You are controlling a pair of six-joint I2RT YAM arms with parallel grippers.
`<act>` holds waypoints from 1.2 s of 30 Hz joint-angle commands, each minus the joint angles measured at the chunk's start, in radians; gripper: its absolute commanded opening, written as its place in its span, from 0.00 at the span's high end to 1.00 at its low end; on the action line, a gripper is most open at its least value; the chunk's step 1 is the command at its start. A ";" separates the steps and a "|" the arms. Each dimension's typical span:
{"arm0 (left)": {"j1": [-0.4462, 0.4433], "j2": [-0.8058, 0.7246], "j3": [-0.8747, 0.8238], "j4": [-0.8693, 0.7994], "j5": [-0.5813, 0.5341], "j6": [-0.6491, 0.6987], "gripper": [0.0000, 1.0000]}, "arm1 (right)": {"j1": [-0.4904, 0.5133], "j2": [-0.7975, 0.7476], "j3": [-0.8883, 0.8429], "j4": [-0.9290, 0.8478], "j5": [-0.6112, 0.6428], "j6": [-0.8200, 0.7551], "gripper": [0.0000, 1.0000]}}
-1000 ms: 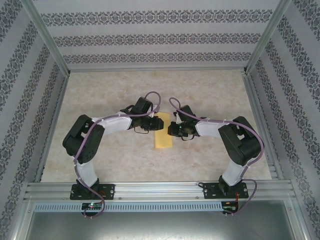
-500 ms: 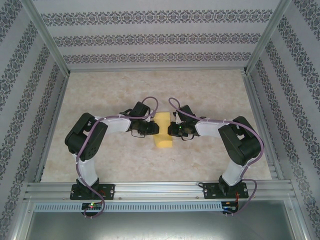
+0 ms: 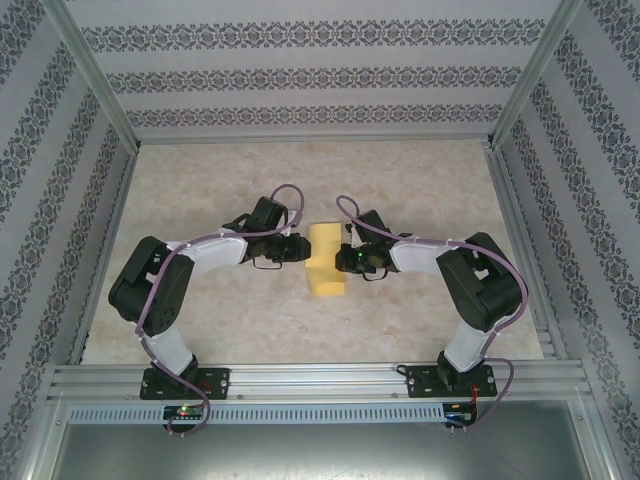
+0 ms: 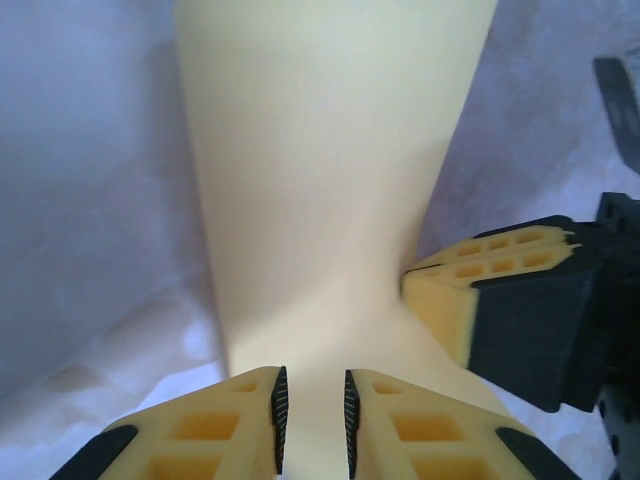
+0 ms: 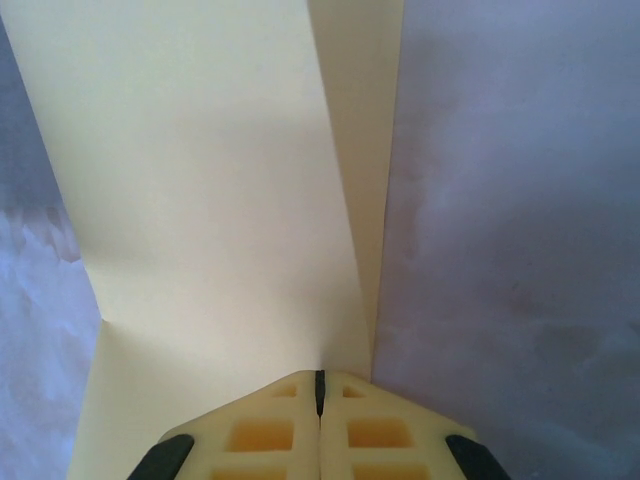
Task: Fold a paper plane with a square sheet of paper (fold left side to right side)
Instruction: First fold the square sheet of paper in half at the center of the table, then hold the square sheet of paper at the center of the table.
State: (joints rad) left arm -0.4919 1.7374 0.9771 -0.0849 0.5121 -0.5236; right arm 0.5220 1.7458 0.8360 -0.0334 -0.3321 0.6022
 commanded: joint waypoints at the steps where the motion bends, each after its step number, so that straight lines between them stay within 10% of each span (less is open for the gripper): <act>1: -0.035 0.050 0.040 0.048 0.048 0.005 0.74 | 0.010 0.040 -0.022 -0.139 0.060 -0.014 0.95; 25: -0.077 0.165 -0.006 0.068 -0.017 -0.020 0.75 | -0.039 -0.122 0.057 -0.056 -0.043 -0.080 0.94; 36: -0.082 0.169 0.003 0.055 -0.022 -0.017 0.75 | -0.036 0.102 0.199 0.061 -0.121 -0.055 0.95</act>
State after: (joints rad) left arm -0.5545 1.8900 1.0039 -0.0010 0.5201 -0.5316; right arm 0.4744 1.7924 1.0012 -0.0006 -0.4171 0.5465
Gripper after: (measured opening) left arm 0.253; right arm 0.054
